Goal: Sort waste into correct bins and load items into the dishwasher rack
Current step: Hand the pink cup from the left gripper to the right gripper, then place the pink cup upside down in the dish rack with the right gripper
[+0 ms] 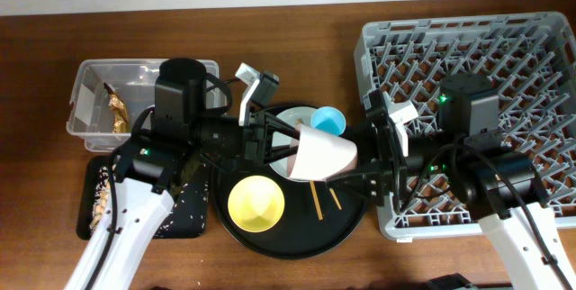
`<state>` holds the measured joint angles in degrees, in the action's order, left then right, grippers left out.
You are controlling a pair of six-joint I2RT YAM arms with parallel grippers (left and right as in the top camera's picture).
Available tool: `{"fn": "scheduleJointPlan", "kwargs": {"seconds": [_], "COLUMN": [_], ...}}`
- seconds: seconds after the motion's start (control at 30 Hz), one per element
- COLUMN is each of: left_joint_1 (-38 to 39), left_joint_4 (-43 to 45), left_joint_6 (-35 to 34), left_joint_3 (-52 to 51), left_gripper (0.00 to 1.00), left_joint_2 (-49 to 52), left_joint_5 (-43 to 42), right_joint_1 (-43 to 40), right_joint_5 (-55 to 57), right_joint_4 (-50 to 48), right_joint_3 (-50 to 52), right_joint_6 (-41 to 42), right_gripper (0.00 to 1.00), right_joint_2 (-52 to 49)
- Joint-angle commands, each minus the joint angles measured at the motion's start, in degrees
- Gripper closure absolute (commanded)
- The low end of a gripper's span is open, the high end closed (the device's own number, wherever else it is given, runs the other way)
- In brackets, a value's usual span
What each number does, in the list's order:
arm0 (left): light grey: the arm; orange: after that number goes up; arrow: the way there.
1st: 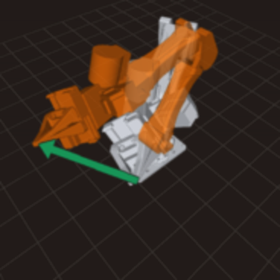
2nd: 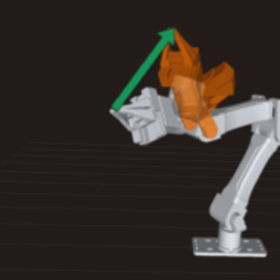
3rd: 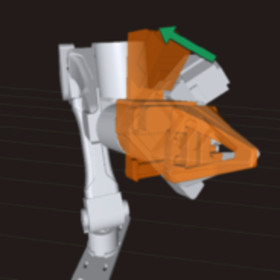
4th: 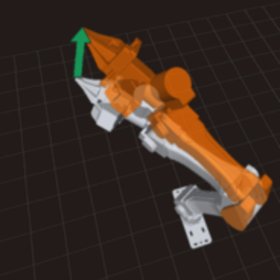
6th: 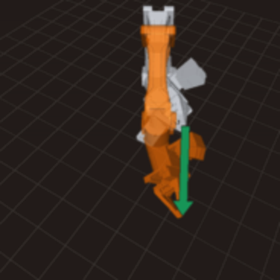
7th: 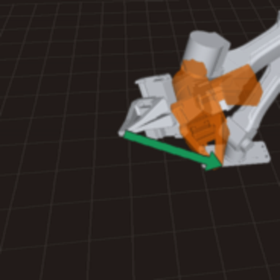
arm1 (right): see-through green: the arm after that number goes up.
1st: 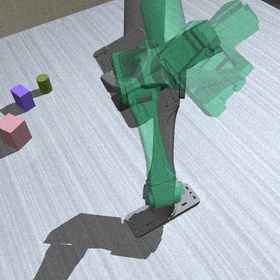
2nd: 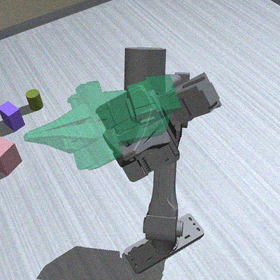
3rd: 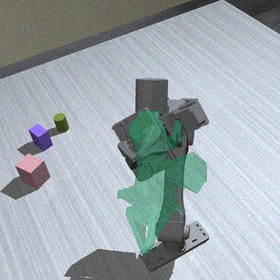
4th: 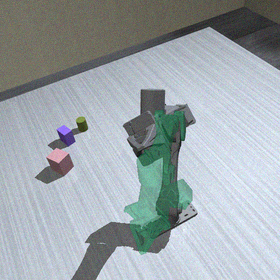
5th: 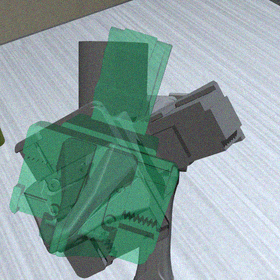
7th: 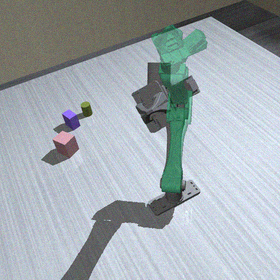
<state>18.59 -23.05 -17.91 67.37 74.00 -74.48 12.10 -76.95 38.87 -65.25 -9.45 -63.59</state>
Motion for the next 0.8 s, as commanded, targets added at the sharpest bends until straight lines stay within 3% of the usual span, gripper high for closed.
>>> {"fn": "scheduleJointPlan", "kwargs": {"seconds": [0.0, 0.03, 0.1, 0.2, 0.37, 0.43, 0.5, 0.53, 0.6, 0.77], "left_joint_1": [0.2, 0.2, 0.2, 0.2, 0.2, 0.2, 0.1, 0.1, 0.1, 0.1], "left_joint_4": [-0.2, -0.3, -1.7, -5.0, -11.1, -11.4, -11.7, -11.8, -13.5, -22.1], "left_joint_6": [0.7, 0.7, 0.7, 1.0, 2.4, 2.4, 2.4, 2.4, 2.3, 2.2], "left_joint_3": [0.3, 0.3, 0.3, 0.3, 0.3, 0.3, 0.3, 0.3, 0.3, 0.2], "left_gripper": [0.96, 0.96, 0.95, 0.85, 0.76, 0.65, 0.38, 0.17, 0.07, 0.07], "left_joint_2": [0.2, 0.2, 0.2, 0.2, 0.2, 0.2, 0.2, 0.2, 0.2, 0.2], "left_joint_5": [-0.3, -0.3, -0.3, 0.7, 14.9, 18.9, 23.5, 29.1, 40.8, 57.9], "right_joint_1": [0.7, 0.7, 0.6, 0.6, 0.6, 0.6, 0.6, 0.6, 0.6, 0.6], "right_joint_5": [-0.3, -0.3, 0.5, 7.0, 9.1, 11.3, 14.1, 17.1, 27.1, 65.1], "right_joint_4": [-1.8, -2.4, -4.4, -6.3, -8.2, -10.9, -12.7, -12.2, -7.4, 5.2], "right_joint_3": [-0.9, -0.9, -0.9, -0.9, -0.9, -0.9, -0.9, -0.9, -0.9, -1.0], "right_joint_6": [-0.4, -0.4, -0.4, -0.1, 3.2, 8.0, 12.0, 13.2, 13.4, 13.4], "right_gripper": [0.41, 0.46, 0.47, 0.47, 0.47, 0.47, 0.48, 0.48, 0.48, 0.48], "right_joint_2": [0.4, 0.4, 0.4, 0.4, 0.4, 0.4, 0.4, 0.4, 0.4, 0.4]}}
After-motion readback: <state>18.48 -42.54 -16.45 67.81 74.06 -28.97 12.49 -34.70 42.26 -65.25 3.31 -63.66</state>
